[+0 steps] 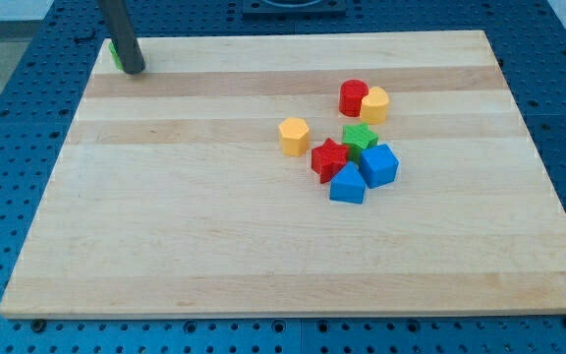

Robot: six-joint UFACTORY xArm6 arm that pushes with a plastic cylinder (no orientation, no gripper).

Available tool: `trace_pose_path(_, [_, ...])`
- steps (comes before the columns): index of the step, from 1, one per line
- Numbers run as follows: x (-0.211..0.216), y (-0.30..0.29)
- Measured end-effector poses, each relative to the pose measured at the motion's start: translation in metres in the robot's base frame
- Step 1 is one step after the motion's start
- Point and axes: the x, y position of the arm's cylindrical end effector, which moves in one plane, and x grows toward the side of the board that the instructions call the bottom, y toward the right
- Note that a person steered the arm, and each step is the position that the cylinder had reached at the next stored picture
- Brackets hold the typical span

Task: Push green star along with red star towards bottom center

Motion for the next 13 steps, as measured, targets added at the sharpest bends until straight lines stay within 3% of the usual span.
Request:
trace_pose_path(1, [-0.001, -0.009])
trace_pose_path(2, [-0.001, 0.043])
trace_pose_path(4, [-0.027, 0.175])
trace_pose_path(6, [-0.035, 0.354])
trace_pose_path(7, [-0.027, 0.407])
trace_pose_path(9, [0.060, 0.494])
trace_pose_path(10, [0.105, 0.504])
trace_pose_path(13, [0.163, 0.414])
